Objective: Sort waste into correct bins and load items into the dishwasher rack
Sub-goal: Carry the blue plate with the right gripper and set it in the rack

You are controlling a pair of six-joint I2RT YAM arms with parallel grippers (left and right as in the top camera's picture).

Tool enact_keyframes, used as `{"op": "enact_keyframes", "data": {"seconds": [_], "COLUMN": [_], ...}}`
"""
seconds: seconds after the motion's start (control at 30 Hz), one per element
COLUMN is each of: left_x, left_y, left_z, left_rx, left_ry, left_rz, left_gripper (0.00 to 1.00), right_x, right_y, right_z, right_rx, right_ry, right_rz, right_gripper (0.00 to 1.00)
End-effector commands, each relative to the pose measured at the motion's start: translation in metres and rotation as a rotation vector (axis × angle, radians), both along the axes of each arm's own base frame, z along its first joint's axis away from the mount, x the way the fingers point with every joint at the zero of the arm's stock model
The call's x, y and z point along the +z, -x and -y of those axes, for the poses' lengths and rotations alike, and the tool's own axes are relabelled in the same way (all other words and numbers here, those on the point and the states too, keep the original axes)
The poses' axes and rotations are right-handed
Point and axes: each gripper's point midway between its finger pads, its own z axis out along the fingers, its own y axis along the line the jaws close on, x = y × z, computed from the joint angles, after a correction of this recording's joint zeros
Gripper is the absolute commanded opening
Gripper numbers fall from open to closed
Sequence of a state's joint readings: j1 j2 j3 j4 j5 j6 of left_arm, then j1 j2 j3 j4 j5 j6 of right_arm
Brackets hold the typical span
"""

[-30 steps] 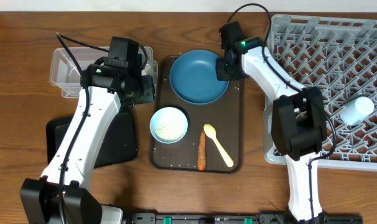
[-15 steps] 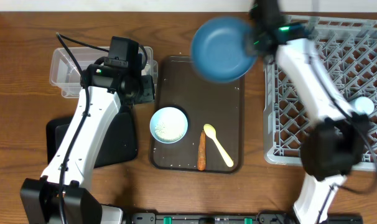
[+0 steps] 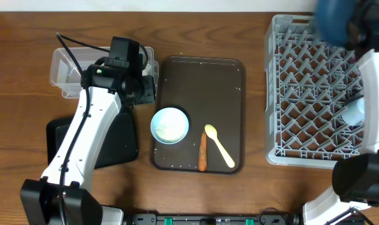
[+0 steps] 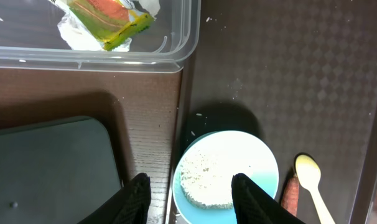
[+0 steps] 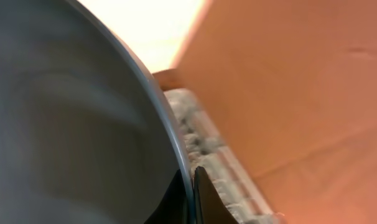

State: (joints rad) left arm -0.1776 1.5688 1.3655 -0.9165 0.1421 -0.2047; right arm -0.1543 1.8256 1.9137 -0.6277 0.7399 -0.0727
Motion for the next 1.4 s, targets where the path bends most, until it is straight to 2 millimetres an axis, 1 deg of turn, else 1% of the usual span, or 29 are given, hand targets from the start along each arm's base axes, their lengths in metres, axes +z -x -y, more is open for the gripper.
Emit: {"op": "enact_keyframes", "data": {"seconds": [0.0,0.2,0.3,0.4,0.53,0.63,0.73,0.87,0.97,1.03,1.1,1.23,1.37], "left_x": [-0.002,-0.002,-0.002,-0.002,-0.001,-0.001,-0.001,0.0,0.001,0.001,0.001,0.001,0.001], "left_y": [0.003,0.002,0.002,0.002,0.001,-0.001,-0.001,-0.002,-0.004,-0.005,-0.006,-0.006,-0.005], "left_z": [-0.005,-0.005,-0.005,-0.005,-0.005,-0.005,-0.005,-0.004,-0.004,-0.004,-0.004,-0.004,-0.004], "left_rx": [-0.002,-0.002,-0.001,-0.001,-0.001,-0.001,-0.001,0.003,0.003,0.003,0.003,0.003,0.003], "left_ry": [-0.021,-0.021,-0.021,-0.021,-0.019,-0.018,-0.018,-0.016,-0.014,-0.013,-0.013,-0.013,-0.013], "left_rz": [-0.003,-0.003,-0.003,-0.002,0.004,0.012,0.012,0.017,0.026,0.031,0.034,0.033,0.031], "left_gripper": [0.45,0.45,0.45,0.45,0.45,0.45,0.45,0.45,0.45,0.45,0.45,0.45,0.45], "right_x": [0.013,0.03,0.026,0.009,-0.017,-0.036,-0.055,-0.084,-0.106,-0.116,-0.125,-0.133,-0.146], "right_y": [0.019,0.027,0.029,0.028,0.029,0.025,0.017,0.005,-0.006,-0.011,-0.014,-0.019,-0.019], "right_z": [0.04,0.085,0.103,0.121,0.142,0.151,0.157,0.154,0.145,0.137,0.126,0.107,0.084], "right_rx": [-0.117,-0.152,-0.156,-0.163,-0.23,-0.275,-0.286,-0.265,-0.243,-0.23,-0.212,-0.198,-0.174], "right_ry": [0.106,0.218,0.265,0.295,0.298,0.321,0.333,0.321,0.307,0.296,0.279,0.249,0.213], "right_rz": [-0.038,-0.088,-0.161,-0.261,-0.321,-0.377,-0.414,-0.455,-0.483,-0.495,-0.505,-0.491,-0.524], "right_gripper": [0.01,0.01,0.01,0.01,0.01,0.01,0.01,0.01,0.01,0.01,0.01,0.01,0.01]}}
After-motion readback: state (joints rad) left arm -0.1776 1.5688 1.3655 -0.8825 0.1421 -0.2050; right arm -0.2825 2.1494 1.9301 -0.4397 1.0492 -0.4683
